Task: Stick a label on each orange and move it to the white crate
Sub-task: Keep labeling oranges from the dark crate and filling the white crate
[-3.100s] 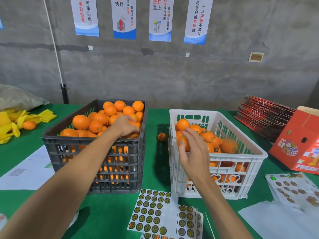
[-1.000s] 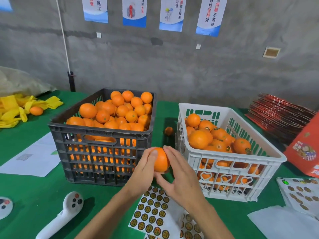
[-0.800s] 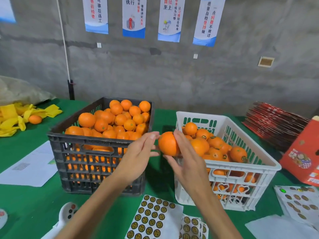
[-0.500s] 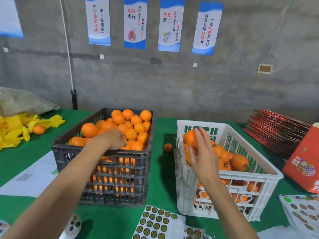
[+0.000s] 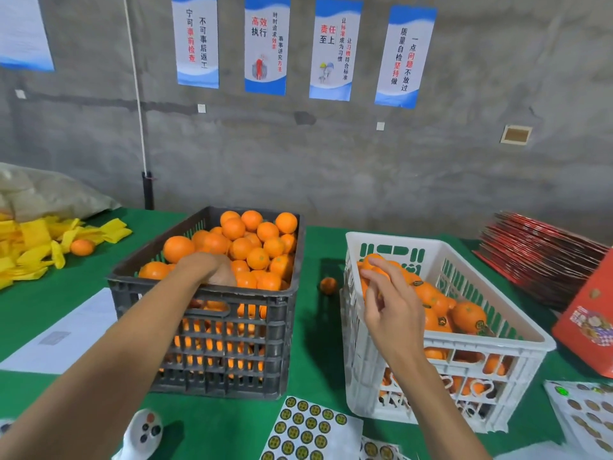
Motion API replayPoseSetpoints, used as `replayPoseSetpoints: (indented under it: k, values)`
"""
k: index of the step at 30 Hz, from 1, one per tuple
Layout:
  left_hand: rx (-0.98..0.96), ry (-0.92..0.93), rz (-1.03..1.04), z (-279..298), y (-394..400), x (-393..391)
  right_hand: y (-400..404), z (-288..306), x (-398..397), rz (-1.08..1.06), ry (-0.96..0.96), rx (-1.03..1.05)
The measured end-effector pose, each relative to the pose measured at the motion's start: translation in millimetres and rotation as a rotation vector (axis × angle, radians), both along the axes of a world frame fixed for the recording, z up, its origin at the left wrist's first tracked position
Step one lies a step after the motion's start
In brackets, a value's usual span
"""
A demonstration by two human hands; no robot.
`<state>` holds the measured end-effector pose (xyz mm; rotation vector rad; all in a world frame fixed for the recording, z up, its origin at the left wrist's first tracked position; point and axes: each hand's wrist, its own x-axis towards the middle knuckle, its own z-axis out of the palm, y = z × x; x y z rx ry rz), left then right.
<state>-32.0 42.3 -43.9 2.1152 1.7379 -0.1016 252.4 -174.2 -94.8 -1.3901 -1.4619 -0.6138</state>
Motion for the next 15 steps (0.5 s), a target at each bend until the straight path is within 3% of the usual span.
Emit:
replayPoseSetpoints:
  k: [2,9,13,15]
  values:
    - [0.034,-0.061,-0.013,-1,-13,2,0,1,-6,0.022,-0.023,-0.010]
    - [0.509,-0.961,-0.075,-4,-67,50,-5,-5,-27,0.105,-0.013,-0.047]
    - [0.661,-1.303,-0.119,-20,-126,78,-17,-25,-32,0.231,0.027,-0.098]
    - [0.648,-1.427,-0.162,-40,-156,90,-25,-38,-29,0.246,0.031,-0.171]
